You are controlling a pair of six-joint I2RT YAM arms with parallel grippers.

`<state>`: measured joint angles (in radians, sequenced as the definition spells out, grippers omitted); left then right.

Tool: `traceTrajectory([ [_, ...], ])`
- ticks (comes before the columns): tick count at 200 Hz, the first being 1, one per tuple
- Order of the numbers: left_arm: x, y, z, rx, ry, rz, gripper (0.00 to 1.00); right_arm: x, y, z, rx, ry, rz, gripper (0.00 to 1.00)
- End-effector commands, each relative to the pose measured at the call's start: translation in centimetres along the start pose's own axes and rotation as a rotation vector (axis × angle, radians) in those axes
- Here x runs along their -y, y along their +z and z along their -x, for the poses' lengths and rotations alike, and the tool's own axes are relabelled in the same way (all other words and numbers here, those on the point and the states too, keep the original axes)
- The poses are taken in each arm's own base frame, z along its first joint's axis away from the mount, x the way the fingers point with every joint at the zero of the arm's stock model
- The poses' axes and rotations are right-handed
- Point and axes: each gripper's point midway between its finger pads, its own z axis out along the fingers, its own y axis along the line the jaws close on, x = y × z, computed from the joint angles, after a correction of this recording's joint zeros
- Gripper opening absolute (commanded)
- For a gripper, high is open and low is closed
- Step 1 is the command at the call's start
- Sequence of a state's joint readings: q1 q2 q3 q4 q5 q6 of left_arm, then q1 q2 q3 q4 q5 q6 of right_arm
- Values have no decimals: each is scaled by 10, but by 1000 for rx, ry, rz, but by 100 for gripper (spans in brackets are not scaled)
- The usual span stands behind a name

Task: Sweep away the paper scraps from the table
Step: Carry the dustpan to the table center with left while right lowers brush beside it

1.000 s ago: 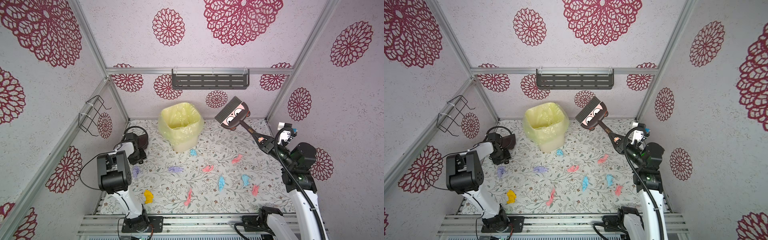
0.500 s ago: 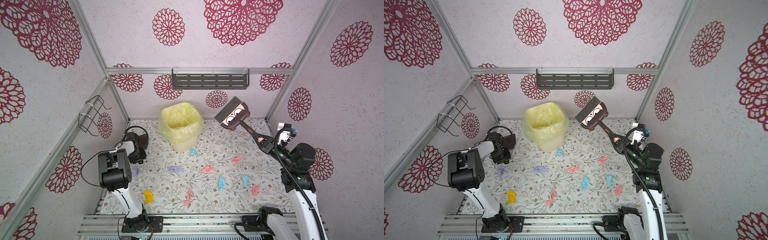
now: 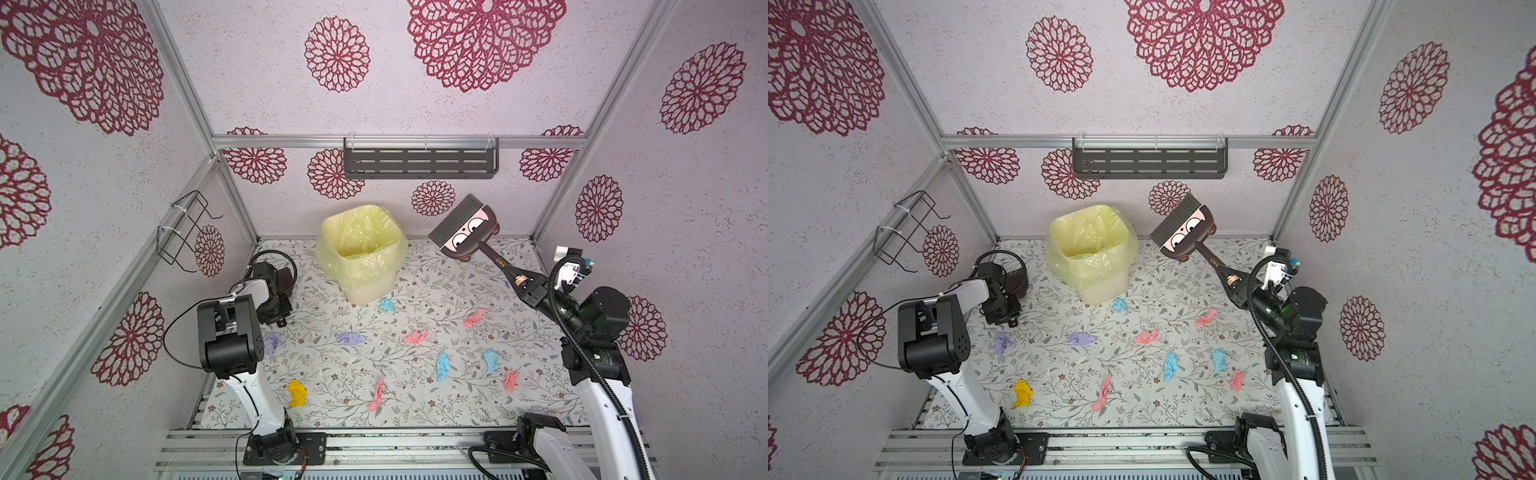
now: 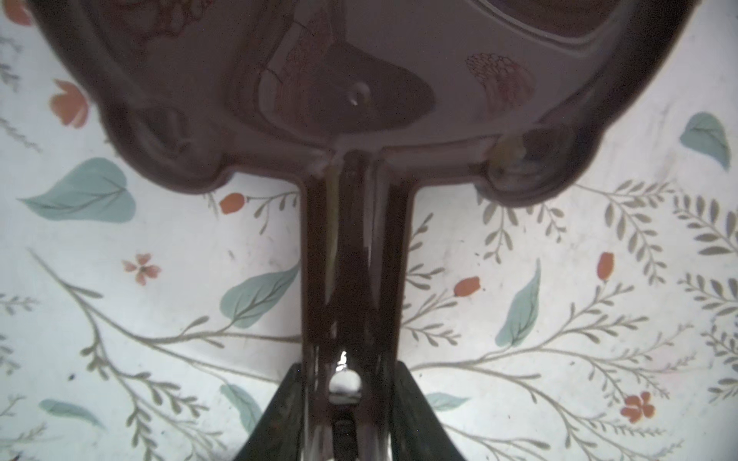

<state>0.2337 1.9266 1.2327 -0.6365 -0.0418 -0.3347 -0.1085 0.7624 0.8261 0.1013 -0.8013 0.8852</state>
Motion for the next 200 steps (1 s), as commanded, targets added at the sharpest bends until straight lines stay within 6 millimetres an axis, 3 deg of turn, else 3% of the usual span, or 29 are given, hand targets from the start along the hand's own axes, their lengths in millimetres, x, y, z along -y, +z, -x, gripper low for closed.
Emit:
traceTrajectory([
  [1, 0, 8, -4, -26, 24, 9, 31, -27, -6, 13, 48, -83, 75, 0],
  [57, 1, 9, -8, -34, 20, 6, 20, -26, -6, 12, 45, -80, 69, 0],
  [82, 3, 0, -4, -3, 11, -3, 17, -24, -6, 12, 39, -83, 57, 0],
  [119, 3, -36, 7, 85, 5, -8, 14, -22, -5, 13, 34, -85, 39, 0],
  [148, 4, -75, 13, 170, 3, -26, 12, -19, -5, 12, 33, -77, 27, 0],
  [200, 14, -145, 2, 291, 45, -48, 11, -9, -5, 14, 18, -99, -59, 0],
])
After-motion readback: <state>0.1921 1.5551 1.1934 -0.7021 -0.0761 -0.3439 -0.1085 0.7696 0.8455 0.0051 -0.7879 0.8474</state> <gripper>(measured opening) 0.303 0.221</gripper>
